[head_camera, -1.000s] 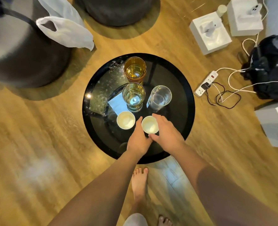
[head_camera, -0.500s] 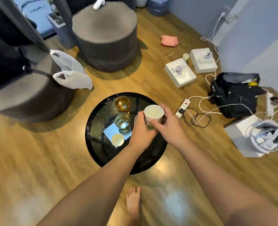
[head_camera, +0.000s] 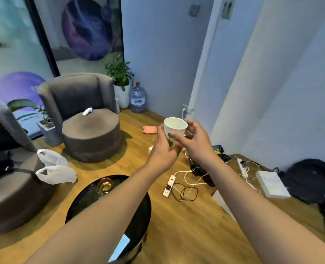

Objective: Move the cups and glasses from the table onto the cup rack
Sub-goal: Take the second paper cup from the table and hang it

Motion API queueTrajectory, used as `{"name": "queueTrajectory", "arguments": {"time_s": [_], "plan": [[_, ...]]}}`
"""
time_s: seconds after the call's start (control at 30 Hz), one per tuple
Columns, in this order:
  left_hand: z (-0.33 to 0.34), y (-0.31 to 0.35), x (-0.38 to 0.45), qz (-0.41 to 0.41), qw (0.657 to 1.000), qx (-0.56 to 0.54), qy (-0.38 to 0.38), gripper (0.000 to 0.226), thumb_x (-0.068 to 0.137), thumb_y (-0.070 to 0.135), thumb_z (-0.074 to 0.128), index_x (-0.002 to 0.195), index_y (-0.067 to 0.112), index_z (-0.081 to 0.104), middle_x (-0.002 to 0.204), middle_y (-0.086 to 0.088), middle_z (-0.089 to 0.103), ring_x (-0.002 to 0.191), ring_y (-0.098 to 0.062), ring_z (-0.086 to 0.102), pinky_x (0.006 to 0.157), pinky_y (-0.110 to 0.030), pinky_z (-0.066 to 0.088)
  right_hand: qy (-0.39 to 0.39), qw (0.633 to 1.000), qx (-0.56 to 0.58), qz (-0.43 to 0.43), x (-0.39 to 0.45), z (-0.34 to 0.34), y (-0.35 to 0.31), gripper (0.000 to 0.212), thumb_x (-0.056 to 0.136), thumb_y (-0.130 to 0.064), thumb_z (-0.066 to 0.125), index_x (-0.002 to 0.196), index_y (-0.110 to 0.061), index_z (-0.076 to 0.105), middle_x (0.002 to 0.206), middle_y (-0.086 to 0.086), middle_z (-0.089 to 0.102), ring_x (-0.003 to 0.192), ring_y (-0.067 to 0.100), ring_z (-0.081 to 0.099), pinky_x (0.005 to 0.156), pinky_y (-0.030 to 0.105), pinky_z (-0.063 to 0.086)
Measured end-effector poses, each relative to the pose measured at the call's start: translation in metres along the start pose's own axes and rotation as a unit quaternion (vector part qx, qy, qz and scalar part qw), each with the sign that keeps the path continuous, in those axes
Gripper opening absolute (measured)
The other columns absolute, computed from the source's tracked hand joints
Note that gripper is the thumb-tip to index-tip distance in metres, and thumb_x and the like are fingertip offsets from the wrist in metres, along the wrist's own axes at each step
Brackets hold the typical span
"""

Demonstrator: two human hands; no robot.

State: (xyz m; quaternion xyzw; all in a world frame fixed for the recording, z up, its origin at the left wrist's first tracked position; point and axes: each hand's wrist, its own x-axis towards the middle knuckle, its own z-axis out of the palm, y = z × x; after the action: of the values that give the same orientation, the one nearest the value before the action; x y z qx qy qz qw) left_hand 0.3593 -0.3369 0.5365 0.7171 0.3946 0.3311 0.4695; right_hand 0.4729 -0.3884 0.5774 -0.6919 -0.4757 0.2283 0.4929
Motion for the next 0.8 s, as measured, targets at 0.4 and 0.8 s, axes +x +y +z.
{"name": "queueTrajectory", "arguments": {"time_s": [0.4,0.8], "plan": [[0.094,0.174,-0.075,0.165,0.984,0.036,-0.064,0.072,0.096,0.019,0.063,0.146,0.035,0.012,0.146,-0.008,0.044,0.128,-0.029,0.053,0.104,-0.051,0.052,0.15,0.983,-0.08,-0.069,-0.1,-0.176,-0.068,0.057,0.088,-0.045,0.071,0.134,-0.018,0.051,0.121,-0.005,0.061,0.09,0.006,0.061,0.073,0.022,0.05],[0.141,0.217,-0.102,0.267,0.942,0.006,-0.206,0.08,0.097,0.015,0.065,0.154,0.028,0.012,0.154,-0.004,0.04,0.138,-0.024,0.046,0.109,-0.038,0.046,0.277,0.953,-0.124,-0.013,-0.167,-0.235,-0.073,0.059,0.092,-0.048,0.064,0.141,-0.023,0.044,0.125,-0.011,0.054,0.108,0.009,0.054,0.073,0.013,0.047]]}}
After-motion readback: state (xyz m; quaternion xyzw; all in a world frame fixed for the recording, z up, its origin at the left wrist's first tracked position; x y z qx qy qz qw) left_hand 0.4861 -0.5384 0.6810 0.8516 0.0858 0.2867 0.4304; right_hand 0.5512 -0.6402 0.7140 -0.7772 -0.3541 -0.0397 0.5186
